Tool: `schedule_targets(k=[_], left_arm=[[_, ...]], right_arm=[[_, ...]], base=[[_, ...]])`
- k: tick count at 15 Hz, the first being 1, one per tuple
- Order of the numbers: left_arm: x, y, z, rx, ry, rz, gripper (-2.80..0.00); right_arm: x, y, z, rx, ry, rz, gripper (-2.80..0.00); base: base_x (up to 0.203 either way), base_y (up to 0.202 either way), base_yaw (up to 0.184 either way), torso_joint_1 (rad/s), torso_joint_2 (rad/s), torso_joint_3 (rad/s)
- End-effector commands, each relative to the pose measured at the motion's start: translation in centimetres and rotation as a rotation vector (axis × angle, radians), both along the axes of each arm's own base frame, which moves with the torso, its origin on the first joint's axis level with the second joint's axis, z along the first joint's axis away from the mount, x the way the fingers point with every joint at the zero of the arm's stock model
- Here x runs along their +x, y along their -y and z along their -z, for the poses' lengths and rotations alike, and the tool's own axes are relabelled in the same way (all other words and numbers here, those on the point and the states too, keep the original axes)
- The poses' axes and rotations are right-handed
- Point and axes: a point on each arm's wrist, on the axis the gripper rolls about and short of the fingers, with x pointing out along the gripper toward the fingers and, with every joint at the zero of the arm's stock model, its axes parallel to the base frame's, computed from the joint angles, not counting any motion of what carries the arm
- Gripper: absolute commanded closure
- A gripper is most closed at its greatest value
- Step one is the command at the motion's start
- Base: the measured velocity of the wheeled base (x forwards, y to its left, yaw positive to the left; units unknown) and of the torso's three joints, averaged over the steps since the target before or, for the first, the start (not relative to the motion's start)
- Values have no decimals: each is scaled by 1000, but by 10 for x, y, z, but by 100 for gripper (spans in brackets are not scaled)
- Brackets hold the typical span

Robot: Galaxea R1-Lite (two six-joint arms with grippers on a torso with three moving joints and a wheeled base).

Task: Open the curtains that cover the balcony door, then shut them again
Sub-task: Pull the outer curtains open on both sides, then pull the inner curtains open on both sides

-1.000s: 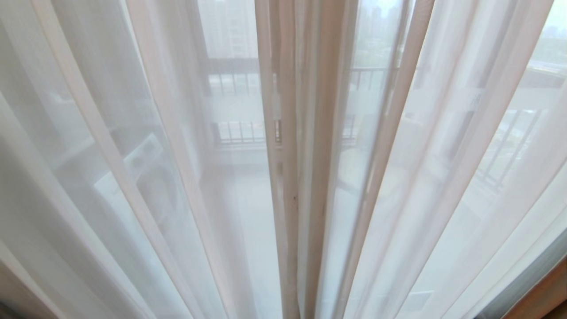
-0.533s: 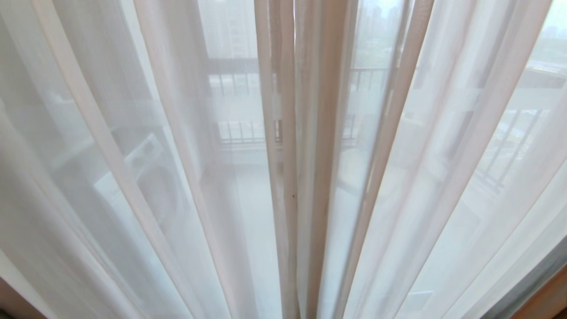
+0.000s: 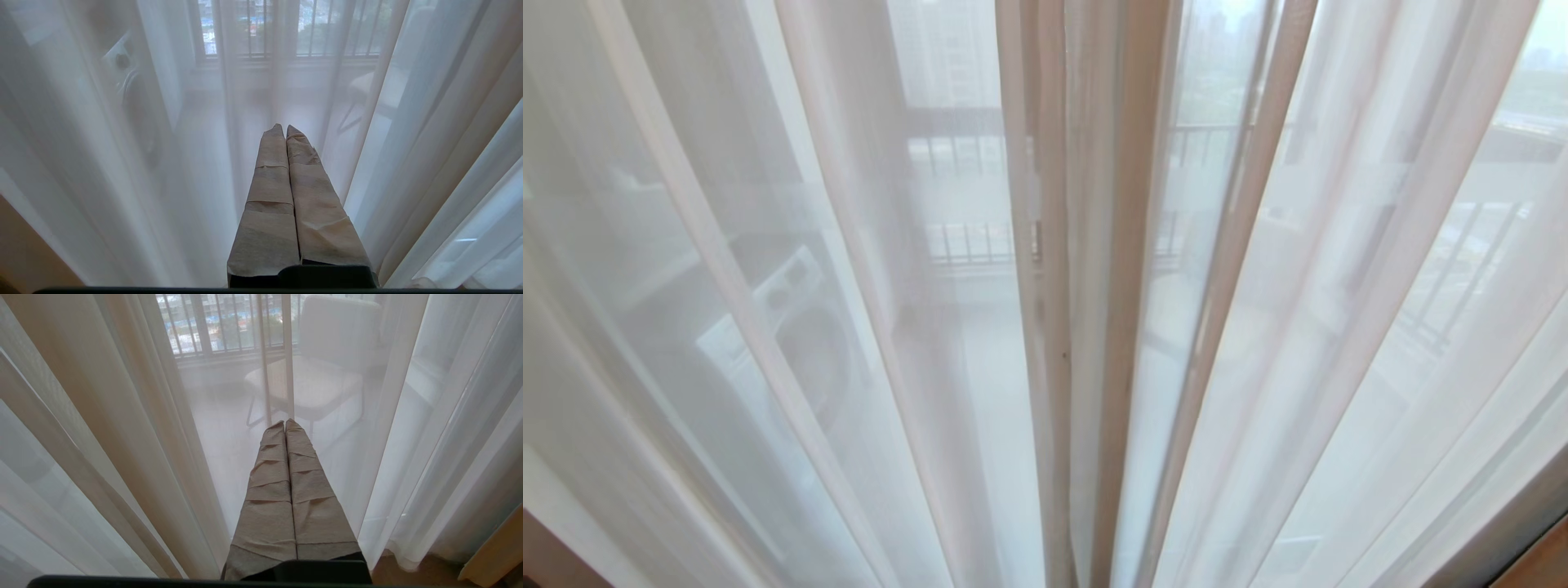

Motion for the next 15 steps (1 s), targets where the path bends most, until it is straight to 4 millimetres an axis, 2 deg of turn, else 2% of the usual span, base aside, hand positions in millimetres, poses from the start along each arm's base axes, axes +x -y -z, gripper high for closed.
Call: schedule_targets(k=[1, 15], left_arm=[[0, 0, 0, -1, 3, 0, 0], [0, 0, 0, 7, 3, 0, 0]], right_arm=[[0, 0, 0, 0, -1, 0, 0], [0, 0, 0, 1, 0, 0, 0]], base=[[0, 0, 0, 0, 0, 0], [0, 0, 0, 0, 0, 0]])
